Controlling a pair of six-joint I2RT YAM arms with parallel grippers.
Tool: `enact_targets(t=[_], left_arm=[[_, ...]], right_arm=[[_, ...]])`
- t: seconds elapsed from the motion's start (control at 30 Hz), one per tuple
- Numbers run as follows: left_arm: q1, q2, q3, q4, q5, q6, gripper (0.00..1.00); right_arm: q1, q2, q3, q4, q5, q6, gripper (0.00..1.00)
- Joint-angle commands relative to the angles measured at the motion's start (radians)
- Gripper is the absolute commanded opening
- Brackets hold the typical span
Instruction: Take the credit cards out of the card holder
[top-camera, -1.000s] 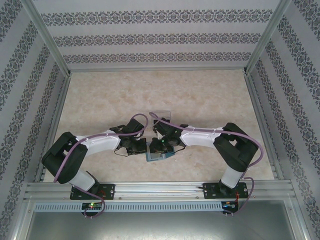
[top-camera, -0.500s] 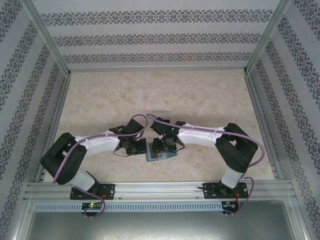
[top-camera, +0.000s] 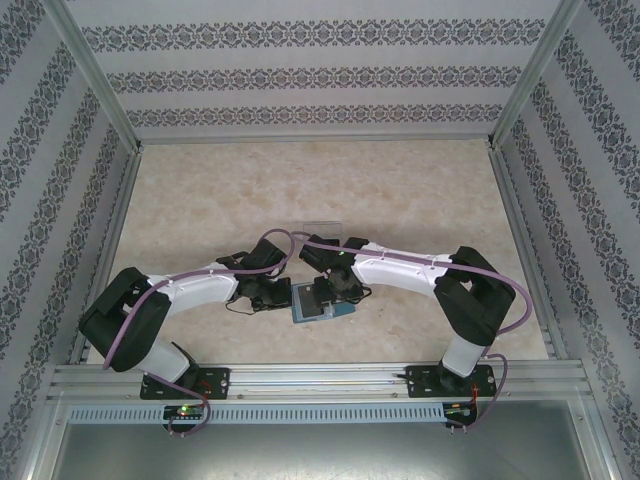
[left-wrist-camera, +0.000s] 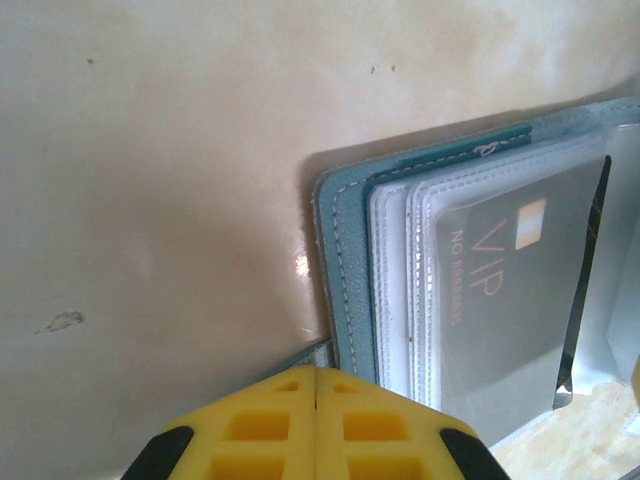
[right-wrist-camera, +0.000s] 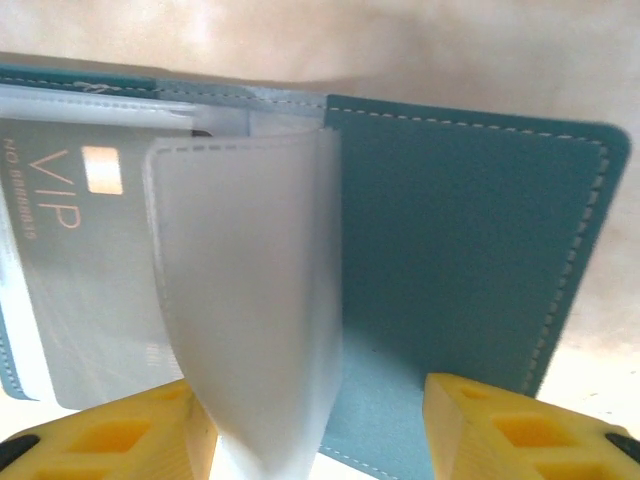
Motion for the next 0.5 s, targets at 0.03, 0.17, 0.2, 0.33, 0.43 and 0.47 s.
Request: enact_targets(t=[0.03, 0.17, 0.2, 0.33, 0.43, 0.47], left_arm=[[-0.008, -0.012, 0.008, -0.037, -0.018, 0.023, 0.07], [-0.008, -0.012, 0.012, -0.04, -0.018, 0.02, 0.07], [-0.008, -0.012, 0.012, -0.04, -0.02, 0.02, 0.07], [-0.008, -0.009, 0.013, -0.044, -0.023, 0.017, 0.08], [-0.008, -0.006, 0.011, -0.043, -0.02, 0.013, 0.07], [-0.008, -0.006, 0.012, -0.044, -0.021, 0.014, 0.07]], right_arm=[[0.006, -0.032, 0.021, -0.082, 0.083, -0.019, 0.56], [0.005, -0.047, 0.016, -0.108, 0.126, -0.02, 0.55], [0.004, -0.048, 0.015, -0.114, 0.139, -0.021, 0.55], [0.004, -0.035, 0.018, -0.148, 0.174, -0.028, 0.55], [0.002, -0.025, 0.01, -0.146, 0.174, -0.034, 0.56], [0.003, -0.023, 0.004, -0.141, 0.173, -0.033, 0.56]])
